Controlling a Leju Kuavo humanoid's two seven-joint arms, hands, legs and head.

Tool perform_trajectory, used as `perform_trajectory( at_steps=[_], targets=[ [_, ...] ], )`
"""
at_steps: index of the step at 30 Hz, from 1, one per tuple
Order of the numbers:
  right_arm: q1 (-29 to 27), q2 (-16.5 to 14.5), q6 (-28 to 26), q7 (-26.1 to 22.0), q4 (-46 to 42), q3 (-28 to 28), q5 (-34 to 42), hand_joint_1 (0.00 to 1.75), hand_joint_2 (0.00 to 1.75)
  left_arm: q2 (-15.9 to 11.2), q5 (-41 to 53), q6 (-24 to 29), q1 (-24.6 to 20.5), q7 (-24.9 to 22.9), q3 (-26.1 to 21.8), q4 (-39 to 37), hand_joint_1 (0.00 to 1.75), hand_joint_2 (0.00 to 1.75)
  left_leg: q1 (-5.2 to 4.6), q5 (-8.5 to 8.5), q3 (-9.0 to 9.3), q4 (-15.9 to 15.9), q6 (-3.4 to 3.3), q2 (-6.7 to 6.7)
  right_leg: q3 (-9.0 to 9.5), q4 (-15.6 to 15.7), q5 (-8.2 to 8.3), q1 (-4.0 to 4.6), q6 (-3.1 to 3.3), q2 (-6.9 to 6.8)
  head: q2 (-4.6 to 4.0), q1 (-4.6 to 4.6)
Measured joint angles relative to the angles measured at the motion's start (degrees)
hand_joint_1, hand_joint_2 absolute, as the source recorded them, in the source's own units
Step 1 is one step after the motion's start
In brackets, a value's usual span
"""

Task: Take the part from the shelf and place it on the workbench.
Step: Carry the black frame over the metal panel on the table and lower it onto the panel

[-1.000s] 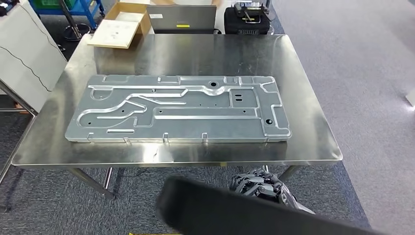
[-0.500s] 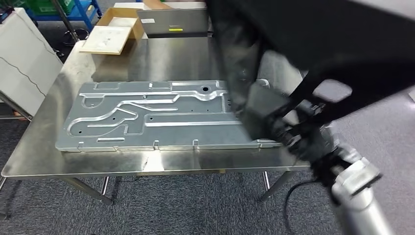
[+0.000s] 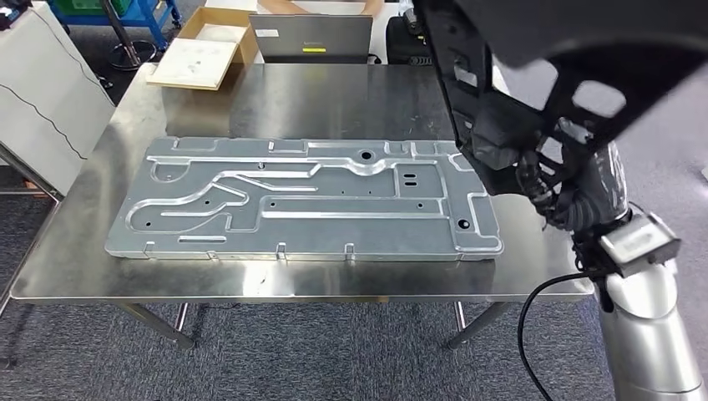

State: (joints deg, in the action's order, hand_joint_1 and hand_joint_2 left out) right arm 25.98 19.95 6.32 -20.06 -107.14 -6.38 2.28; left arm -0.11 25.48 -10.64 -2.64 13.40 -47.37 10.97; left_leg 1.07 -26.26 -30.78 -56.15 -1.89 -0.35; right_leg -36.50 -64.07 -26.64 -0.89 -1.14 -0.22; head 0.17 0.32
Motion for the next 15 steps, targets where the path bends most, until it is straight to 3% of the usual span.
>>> perform_trajectory(
  at_steps=[2,5,7,10,11,12,13,15],
  targets=[
    [3.8,0.9,-1.8,2.3,2.6,-0.1,-4.4,1.75,1.75,0.0,0.6,-0.1,-0.2,0.0,0.1,0.0,0.0,1.75,-0.16,-0.25,0.11,0.0,0.5,-0.02,2.46,5.9,2.16,0.27,0.42,0.05,0.0,0.01],
    [11.0,2.2,-4.9,6.1,8.5,-1.2,-15.2,1.75,1.75,-0.1,1.6,-0.3,-0.5,-0.1,0.2,0.0,0.0,1.75,-0.27,-0.25,0.02,0.4,1.51,0.11,2.78,7.4,2.18,0.43,1.17,0.16,0.0,0.03],
    [15.5,2.7,-6.0,8.3,12.7,-3.3,-22.8,1.75,1.75,-0.2,2.1,-0.4,-0.8,-0.3,0.3,0.0,0.0,1.75,-0.29,-1.52,-0.67,-1.3,2.02,0.15,3.04,8.0,2.48,0.18,1.93,0.09,0.0,0.04],
    [20.9,2.7,-4.8,10.9,20.2,-9.4,-33.1,1.75,1.75,-0.3,2.8,-0.7,-1.3,-0.6,0.3,0.0,0.0,1.75,-0.27,-6.59,-5.95,-12.1,2.3,0.15,3.19,8.3,2.57,0.33,2.64,0.0,0.0,0.09],
    [22.2,2.4,-4.4,11.5,23.4,-12.2,-36.5,1.75,1.75,-0.3,3.1,-0.8,-1.5,-0.7,0.4,0.0,0.0,1.75,-0.28,-7.47,-7.77,-15.4,2.36,0.15,3.23,8.3,2.54,0.47,2.69,0.0,0.0,0.09],
    [23.3,1.9,-4.2,11.8,26.6,-15.1,-39.5,1.75,1.75,-0.3,3.3,-0.9,-1.6,-0.8,0.4,0.0,0.0,1.75,-0.29,-7.21,-8.69,-16.8,2.37,0.16,3.3,8.2,2.51,0.6,2.74,0.03,0.0,0.09],
    [24.2,1.3,-4.1,12.0,29.7,-18.0,-42.4,1.75,1.75,-0.3,3.6,-1.0,-1.7,-0.9,0.4,0.0,0.0,1.75,-0.3,-5.8,-8.48,-15.7,2.31,0.16,3.4,8.2,2.47,0.7,2.78,0.06,0.0,0.09],
    [26.0,-0.7,-4.3,12.4,36.1,-23.7,-46.9,1.75,1.75,-0.3,4.0,-1.2,-2.0,-1.1,0.4,0.0,0.0,1.75,-0.33,-1.27,-5.33,-7.9,1.97,0.23,3.55,8.0,2.31,0.82,2.77,0.12,0.0,0.09]
  ],
)
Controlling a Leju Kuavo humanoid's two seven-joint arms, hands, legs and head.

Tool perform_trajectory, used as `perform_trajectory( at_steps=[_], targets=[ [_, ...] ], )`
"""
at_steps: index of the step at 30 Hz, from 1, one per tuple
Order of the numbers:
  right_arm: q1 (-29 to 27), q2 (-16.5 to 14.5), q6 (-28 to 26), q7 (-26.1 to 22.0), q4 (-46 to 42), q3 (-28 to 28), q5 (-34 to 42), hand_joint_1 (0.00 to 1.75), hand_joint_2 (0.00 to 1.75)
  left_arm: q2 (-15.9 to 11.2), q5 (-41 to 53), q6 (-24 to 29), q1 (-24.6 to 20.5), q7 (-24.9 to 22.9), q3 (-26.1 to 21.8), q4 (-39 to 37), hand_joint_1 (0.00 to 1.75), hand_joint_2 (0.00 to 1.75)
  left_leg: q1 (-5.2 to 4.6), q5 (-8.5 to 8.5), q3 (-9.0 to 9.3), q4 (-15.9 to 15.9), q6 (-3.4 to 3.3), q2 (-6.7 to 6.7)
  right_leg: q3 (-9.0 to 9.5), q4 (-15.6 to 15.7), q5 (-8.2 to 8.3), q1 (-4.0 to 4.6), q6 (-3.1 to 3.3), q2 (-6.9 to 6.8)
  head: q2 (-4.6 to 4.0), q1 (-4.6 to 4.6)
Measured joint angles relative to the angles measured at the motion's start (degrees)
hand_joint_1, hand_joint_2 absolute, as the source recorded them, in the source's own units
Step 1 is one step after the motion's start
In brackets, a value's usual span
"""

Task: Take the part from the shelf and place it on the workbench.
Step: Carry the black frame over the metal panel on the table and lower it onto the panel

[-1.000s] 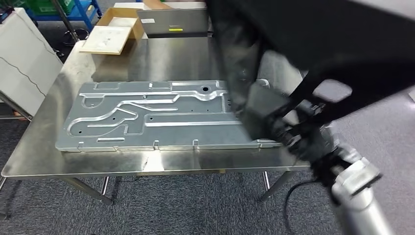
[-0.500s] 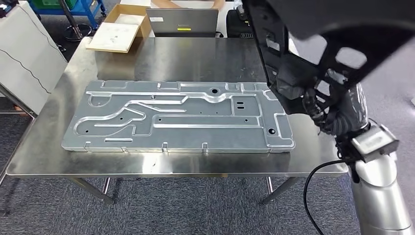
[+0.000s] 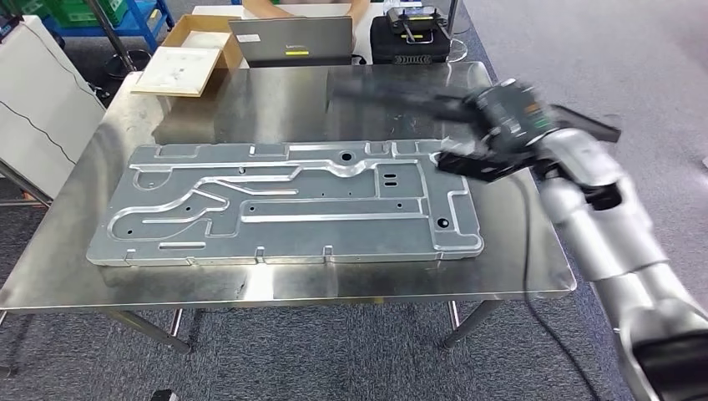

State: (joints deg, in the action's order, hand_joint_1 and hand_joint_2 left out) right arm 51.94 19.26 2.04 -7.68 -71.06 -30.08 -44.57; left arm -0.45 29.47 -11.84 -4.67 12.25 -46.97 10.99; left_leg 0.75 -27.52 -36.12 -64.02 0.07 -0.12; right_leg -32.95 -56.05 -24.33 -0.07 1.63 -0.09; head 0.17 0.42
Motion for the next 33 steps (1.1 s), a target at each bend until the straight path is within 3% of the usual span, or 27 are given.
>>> perform_trajectory(
  at_steps=[2,5,7,8,10,11,12,13,14,16,17,19,22,24,26,27,28,29,31,33],
  targets=[
    [1.7,-2.7,-0.4,0.2,6.2,-4.9,-2.9,1.75,1.75,0.0,0.4,-0.3,-0.4,-0.2,0.0,0.0,0.0,1.75,-0.18,2.62,2.79,6.6,-0.42,0.08,-0.21,-0.3,-0.16,0.24,-0.25,0.12,0.0,-0.01],
    [3.6,-7.1,-1.1,0.1,14.8,-11.1,-5.8,1.75,1.75,0.0,0.7,-1.3,-0.6,0.0,0.0,0.0,0.0,1.75,-0.26,2.99,3.22,7.9,-0.93,0.03,-0.58,-0.5,-0.18,0.37,-0.83,0.2,0.0,-0.02],
    [4.6,-9.6,-1.0,-0.4,19.1,-14.1,-6.6,1.75,1.75,0.0,0.9,-2.1,-0.7,0.5,0.0,0.0,0.0,1.75,0.0,3.26,3.36,8.3,-1.44,0.0,-1.18,-1.9,-1.27,0.25,-1.37,0.17,0.0,-0.03],
    [5.1,-10.8,-0.9,-0.6,21.1,-15.3,-6.9,1.75,1.75,0.0,1.0,-2.5,-0.9,0.8,0.0,0.0,0.0,1.75,0.15,3.36,3.43,8.5,-1.7,-0.01,-2.24,-4.2,-2.66,0.14,-1.69,0.15,0.0,-0.03],
    [6.1,-13.0,-0.7,-1.0,24.7,-17.3,-7.2,1.75,1.75,0.0,1.1,-3.0,-1.0,1.1,0.0,0.0,0.0,1.75,0.2,3.3,3.44,8.5,-1.96,-0.08,-6.03,-12.0,-6.28,-0.25,-2.27,0.12,0.0,-0.03],
    [6.5,-13.9,-0.6,-1.2,26.3,-18.2,-7.2,1.75,1.75,0.0,1.2,-3.2,-1.1,1.2,0.0,0.0,0.0,1.75,0.21,3.23,3.48,8.4,-1.98,-0.13,-7.97,-15.7,-7.45,-0.44,-2.5,0.11,0.0,-0.04],
    [6.8,-14.9,-0.5,-1.4,27.7,-19.1,-7.3,1.75,1.75,0.0,1.3,-3.4,-1.1,1.2,0.0,0.0,0.0,1.75,0.23,3.12,3.59,8.4,-1.94,-0.2,-9.18,-17.7,-7.57,-0.6,-2.66,0.11,0.0,-0.03],
    [6.9,-15.7,-0.4,-1.5,28.8,-19.8,-7.3,1.75,1.75,0.0,1.4,-3.5,-1.1,1.2,0.0,0.0,0.0,1.75,0.26,2.98,3.77,8.4,-1.85,-0.26,-9.3,-17.5,-6.52,-0.73,-2.71,0.1,0.0,-0.04],
    [7.0,-16.5,-0.4,-1.7,29.8,-20.5,-7.4,1.75,1.75,0.0,1.6,-3.5,-1.1,1.2,0.1,0.0,0.0,1.75,0.29,2.79,4.07,8.4,-1.7,-0.32,-8.23,-14.8,-4.45,-0.81,-2.66,0.1,0.0,-0.04],
    [7.4,-17.8,-0.3,-1.8,31.4,-21.4,-7.4,1.75,1.75,0.0,1.7,-3.7,-1.2,1.2,0.2,0.0,0.0,1.75,0.29,2.34,4.64,8.4,-1.25,-0.36,-4.49,-6.6,-0.07,-0.66,-2.21,0.12,0.0,-0.04],
    [7.6,-18.5,-0.3,-1.9,32.1,-21.8,-7.4,1.75,1.75,0.1,1.8,-3.8,-1.3,1.2,0.3,0.0,0.0,1.75,0.27,2.16,4.74,8.4,-0.97,-0.34,-3.07,-3.4,1.03,-0.47,-1.91,0.12,0.0,-0.03],
    [8.0,-19.8,-0.3,-2.1,33.3,-22.4,-7.3,1.75,1.75,0.1,2.0,-3.9,-1.6,1.2,0.4,0.0,0.0,1.75,0.23,2.05,4.81,8.6,-0.36,-0.23,-2.06,-1.0,1.07,-0.04,-1.38,0.15,0.0,-0.02],
    [8.0,-22.1,-0.6,-1.4,35.1,-22.8,-6.6,1.75,1.75,0.3,2.5,-4.0,-2.0,1.2,0.9,0.0,0.0,1.75,0.35,1.34,4.89,8.4,0.54,-0.07,-1.46,0.3,1.34,-0.21,-0.4,0.14,0.0,-0.02],
    [8.0,-24.2,-0.9,0.0,36.4,-22.9,-6.0,0.87,0.87,0.3,2.7,-4.1,-2.3,1.3,1.2,0.0,0.0,1.75,0.47,-1.58,2.7,3.5,0.89,-0.06,-1.06,1.0,1.53,-0.45,0.26,0.13,0.0,-0.01],
    [7.8,-26.2,-0.9,2.0,38.1,-22.9,-5.3,0.0,0.0,0.3,2.8,-4.3,-2.6,1.5,1.4,0.0,0.0,1.75,0.5,-5.1,-1.39,-4.8,1.24,-0.07,-0.98,1.0,1.45,-0.33,0.57,0.14,0.0,0.0],
    [7.7,-27.2,-0.9,3.1,39.0,-22.9,-4.9,0.0,0.0,0.4,2.9,-4.4,-2.7,1.5,1.4,0.0,0.0,1.75,0.52,-5.75,-2.95,-7.7,1.41,-0.06,-0.94,0.9,1.38,-0.28,0.64,0.14,0.0,0.01],
    [7.5,-28.0,-0.9,4.2,39.9,-22.9,-4.4,0.0,0.0,0.4,3.0,-4.4,-2.7,1.6,1.4,0.0,0.0,1.31,0.55,-5.19,-3.47,-8.3,1.54,-0.05,-0.93,0.8,1.29,-0.26,0.65,0.16,0.0,0.01],
    [7.4,-28.8,-0.9,5.2,40.6,-22.9,-4.0,0.0,0.0,0.4,3.0,-4.4,-2.7,1.6,1.4,0.0,0.0,0.87,0.62,-3.72,-2.95,-6.8,1.61,-0.03,-0.92,0.6,1.18,-0.28,0.61,0.21,0.0,0.01],
    [7.4,-30.1,-1.2,6.7,41.7,-22.5,-3.0,0.0,0.0,0.5,3.2,-3.9,-2.9,1.6,1.5,0.0,0.0,0.0,0.81,0.36,0.77,1.4,1.74,0.02,-0.87,0.1,0.8,-0.37,0.22,0.34,0.0,0.01],
    [7.5,-31.1,-2.8,7.1,42.4,-21.7,-1.3,0.0,0.0,0.6,3.4,-3.2,-3.1,1.4,1.5,0.0,0.0,0.0,0.8,2.39,3.52,7.2,1.37,-0.12,-1.07,-0.5,0.48,-0.23,-0.37,0.45,0.0,-0.01]
  ],
)
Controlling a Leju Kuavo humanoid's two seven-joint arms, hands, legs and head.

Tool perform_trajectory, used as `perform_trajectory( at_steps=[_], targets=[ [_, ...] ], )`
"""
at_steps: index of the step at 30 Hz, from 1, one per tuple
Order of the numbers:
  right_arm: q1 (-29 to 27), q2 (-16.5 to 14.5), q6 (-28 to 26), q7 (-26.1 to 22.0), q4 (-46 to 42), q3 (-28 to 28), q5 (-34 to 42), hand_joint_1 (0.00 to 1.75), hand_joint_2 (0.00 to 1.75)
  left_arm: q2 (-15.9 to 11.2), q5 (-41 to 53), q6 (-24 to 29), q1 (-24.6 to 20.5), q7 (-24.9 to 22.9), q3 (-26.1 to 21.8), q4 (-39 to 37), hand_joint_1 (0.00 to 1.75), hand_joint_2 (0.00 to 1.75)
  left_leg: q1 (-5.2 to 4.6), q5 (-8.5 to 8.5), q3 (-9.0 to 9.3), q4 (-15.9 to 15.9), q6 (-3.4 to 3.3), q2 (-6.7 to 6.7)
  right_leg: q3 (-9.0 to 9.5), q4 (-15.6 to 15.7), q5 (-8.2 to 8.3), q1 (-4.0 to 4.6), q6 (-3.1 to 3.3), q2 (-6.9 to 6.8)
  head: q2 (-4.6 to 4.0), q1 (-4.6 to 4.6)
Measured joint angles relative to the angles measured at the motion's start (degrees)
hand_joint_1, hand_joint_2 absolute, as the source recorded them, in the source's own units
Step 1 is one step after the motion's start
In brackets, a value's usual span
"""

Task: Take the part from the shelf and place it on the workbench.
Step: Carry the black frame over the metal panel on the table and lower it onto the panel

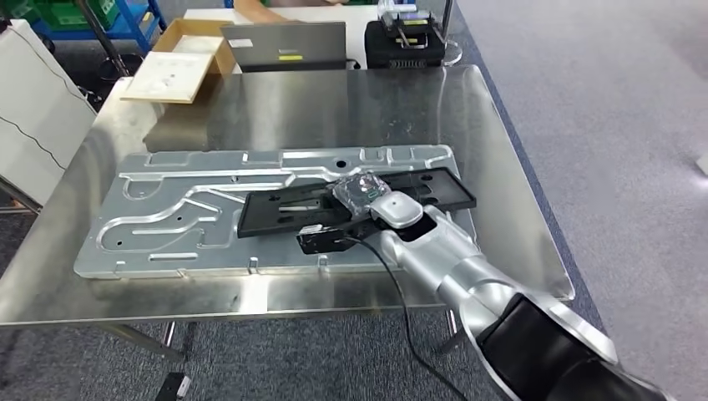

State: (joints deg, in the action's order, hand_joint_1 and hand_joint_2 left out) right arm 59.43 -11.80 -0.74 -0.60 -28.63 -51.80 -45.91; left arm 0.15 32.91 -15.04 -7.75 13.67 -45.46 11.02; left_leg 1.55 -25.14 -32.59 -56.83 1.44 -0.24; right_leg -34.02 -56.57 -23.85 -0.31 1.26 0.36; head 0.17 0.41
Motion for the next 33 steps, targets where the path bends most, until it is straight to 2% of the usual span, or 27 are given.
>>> perform_trajectory(
  at_steps=[3,5,6,8,9,10,11,12,14,15,17,19,21,22,24,25,26,27,29,30,31,33],
  targets=[
    [0.0,-0.6,-4.7,-2.6,0.0,2.6,4.4,0.0,0.0,0.1,0.1,0.6,0.0,-0.4,0.0,0.0,0.0,0.0,-0.18,0.14,0.01,0.4,-1.17,-0.24,-0.37,-0.4,-0.07,0.16,-0.66,0.03,0.0,0.0],
    [0.0,-0.7,-6.6,-4.5,-0.9,4.8,6.9,0.0,0.0,0.2,0.1,0.8,0.0,-0.4,0.0,0.0,0.0,0.0,-0.11,0.28,-0.07,0.4,-1.88,-0.23,-1.18,-2.4,-1.58,0.03,-1.13,-0.05,0.0,-0.01],
    [0.1,-0.7,-7.0,-5.0,-1.3,5.7,7.6,0.0,0.0,0.2,0.1,0.9,0.0,-0.4,0.0,0.0,0.0,0.0,-0.07,0.34,-0.08,0.4,-2.17,-0.19,-2.34,-5.1,-3.23,-0.03,-1.38,-0.11,0.0,-0.01],
    [0.0,-0.7,-7.2,-5.4,-1.9,7.0,8.0,0.0,0.0,0.2,0.1,1.0,0.0,-0.4,0.0,0.0,0.0,0.0,-0.2,0.34,-0.13,0.4,-2.46,-0.14,-6.03,-13.3,-7.21,-0.06,-1.71,-0.19,0.0,-0.01],
    [-0.2,-0.7,-7.2,-5.5,-2.0,7.5,8.1,0.0,0.0,0.2,0.1,1.0,0.0,-0.4,0.0,0.0,0.0,0.0,-0.3,0.32,-0.14,0.4,-2.52,-0.14,-7.7,-16.8,-8.41,-0.05,-1.72,-0.21,0.0,-0.02],
    [-0.4,-0.7,-7.3,-5.8,-2.1,7.9,8.3,0.0,0.0,0.2,0.1,1.0,0.1,-0.4,0.0,0.0,0.0,0.0,-0.42,0.29,-0.12,0.3,-2.57,-0.18,-8.55,-18.5,-8.5,0.01,-1.57,-0.21,0.0,-0.02],
    [-0.6,-0.6,-7.4,-6.3,-2.4,8.3,8.7,0.0,0.0,0.2,0.1,1.0,0.1,-0.4,0.0,0.0,0.0,0.0,-0.57,0.26,-0.06,0.3,-2.62,-0.21,-8.29,-17.8,-7.48,0.12,-1.26,-0.19,0.0,-0.02],
    [-0.8,-0.6,-7.9,-7.2,-3.2,8.9,9.5,0.0,0.0,0.2,0.1,1.0,0.1,-0.4,0.0,0.0,0.0,0.0,-0.78,0.22,0.04,0.3,-2.66,-0.24,-6.86,-14.6,-5.49,0.31,-0.73,-0.18,0.0,-0.02],
    [-1.4,-0.2,-9.3,-9.4,-6.2,10.4,11.9,0.0,0.0,0.4,0.1,1.0,0.2,-0.2,0.0,0.0,0.0,0.0,-1.07,0.14,0.13,0.3,-2.65,-0.23,-2.91,-6.3,-1.64,0.93,0.79,-0.15,0.0,0.02],
    [-1.9,0.3,-10.5,-10.4,-9.0,11.5,13.3,0.0,0.0,0.6,0.1,1.0,0.2,0.1,0.0,0.0,0.0,0.0,-1.05,0.11,0.06,0.3,-2.58,-0.19,-1.46,-3.1,-0.53,1.3,1.44,-0.2,0.0,0.03],
    [-3.7,2.2,-14.1,-11.8,-16.5,13.9,15.2,0.0,0.0,0.9,0.1,0.8,0.4,0.9,0.0,0.0,0.0,0.0,-0.86,0.1,-0.1,0.4,-2.24,-0.17,-0.44,-0.6,-0.31,1.89,2.13,-0.38,0.0,0.06],
    [-6.8,5.0,-17.7,-13.0,-25.3,16.3,16.0,0.0,0.0,0.9,0.0,0.5,0.9,2.0,0.0,0.0,0.0,0.0,-0.86,-0.08,0.06,0.5,-1.8,-0.24,0.1,0.4,-0.06,1.64,2.07,-0.75,0.0,0.04],
    [-10.6,8.2,-20.6,-14.4,-34.1,19.4,16.3,0.0,0.0,0.9,-0.5,-0.1,1.6,3.3,0.0,0.0,0.0,0.0,-0.96,-1.72,-0.52,-1.5,-1.5,-0.12,0.97,1.5,0.25,1.06,1.95,-1.14,0.0,0.04],
    [-13.2,10.2,-22.3,-15.3,-38.4,21.1,15.8,0.0,0.0,0.9,-1.0,-0.4,2.0,4.1,-0.1,0.0,0.0,0.0,-0.85,-3.44,-1.67,-4.3,-1.39,0.0,1.26,1.8,0.3,0.92,1.87,-1.31,0.0,0.05],
    [-21.1,15.3,-26.2,-18.0,-48.3,25.3,14.2,0.0,0.0,0.8,-2.1,-0.9,3.1,5.7,-0.5,0.0,0.0,0.0,-0.75,-7.13,-5.13,-12.1,-1.06,0.05,1.46,1.7,0.02,0.89,1.78,-1.69,0.0,0.05],
    [-25.8,17.7,-27.9,-19.7,-53.0,27.5,13.7,0.0,0.0,0.8,-2.5,-1.0,3.8,6.3,-0.7,0.0,0.0,0.0,-0.7,-8.02,-6.5,-15.0,-0.85,0.06,1.51,1.5,-0.24,0.85,1.67,-1.9,0.0,0.05],
    [-30.2,19.9,-28.8,-21.3,-57.2,29.9,13.6,0.0,0.0,0.8,-2.7,-1.1,4.5,6.7,-1.0,0.0,0.0,0.0,-0.63,-7.71,-6.89,-15.8,-0.65,0.08,1.5,1.2,-0.55,0.77,1.51,-2.04,0.0,0.05],
    [-33.9,21.6,-29.2,-22.5,-60.9,32.1,13.7,0.0,0.0,0.7,-2.8,-1.2,5.2,6.9,-1.2,0.0,0.0,0.0,-0.54,-6.23,-6.09,-14.1,-0.5,0.09,1.46,0.7,-0.9,0.64,1.32,-1.98,0.0,0.05],
    [-38.3,23.9,-28.9,-23.5,-66.1,35.4,13.6,0.0,0.0,0.6,-2.8,-1.2,5.9,7.0,-1.5,0.0,0.0,0.0,-0.35,-2.44,-2.29,-6.5,-0.46,0.08,1.55,0.0,-1.45,0.38,0.84,-1.52,0.0,0.06],
    [-39.6,24.7,-28.6,-23.5,-68.2,36.4,13.4,0.0,0.0,0.6,-2.8,-1.2,5.9,7.0,-1.6,0.0,0.0,0.0,-0.39,-1.36,-0.53,-3.0,-0.65,0.03,1.57,-0.3,-1.64,0.36,0.54,-1.2,0.0,0.06],
    [-40.5,25.4,-28.4,-23.4,-69.8,37.2,12.9,0.0,0.0,0.6,-2.8,-1.2,5.8,7.0,-1.7,0.0,0.0,0.0,-0.48,-1.01,0.52,-0.9,-0.96,0.0,1.57,-0.3,-1.67,0.35,0.2,-0.96,0.0,0.05],
    [-43.1,26.5,-28.9,-22.6,-72.8,38.7,11.0,0.0,0.0,0.6,-3.1,-1.1,5.5,6.9,-2.0,0.0,0.0,0.0,-0.72,-1.18,1.02,0.1,-1.77,-0.09,1.44,-0.3,-1.58,0.42,-0.54,-0.71,0.0,0.05]
  ],
)
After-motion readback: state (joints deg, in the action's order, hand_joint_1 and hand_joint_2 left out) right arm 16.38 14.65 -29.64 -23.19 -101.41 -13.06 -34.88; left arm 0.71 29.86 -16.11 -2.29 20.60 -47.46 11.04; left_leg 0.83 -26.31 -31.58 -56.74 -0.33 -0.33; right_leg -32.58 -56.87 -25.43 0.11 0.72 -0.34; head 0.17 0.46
